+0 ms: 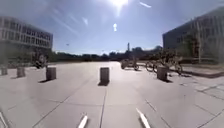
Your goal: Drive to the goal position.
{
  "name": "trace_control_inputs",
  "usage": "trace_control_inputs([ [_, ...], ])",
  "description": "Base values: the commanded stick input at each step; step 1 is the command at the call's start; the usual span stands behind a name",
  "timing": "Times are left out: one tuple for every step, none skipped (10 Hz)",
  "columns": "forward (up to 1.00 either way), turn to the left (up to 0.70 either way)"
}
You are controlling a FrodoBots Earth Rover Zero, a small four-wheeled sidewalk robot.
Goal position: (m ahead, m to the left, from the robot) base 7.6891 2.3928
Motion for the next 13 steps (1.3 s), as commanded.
trace_control_inputs([
  [0.7, 0.35],
  [0.7, 0.35],
  [0.7, 0.35],
  [0.7, 0.35],
  [0.7, 0.35],
  [0.7, 0.35],
  [0.7, 0.35],
  [0.7, 0.35],
  [0.7, 0.31],
  [0.7, 0.0],
  [0.7, 0.0],
  [0.7, 0.0],
  [0.7, 0.0],
])
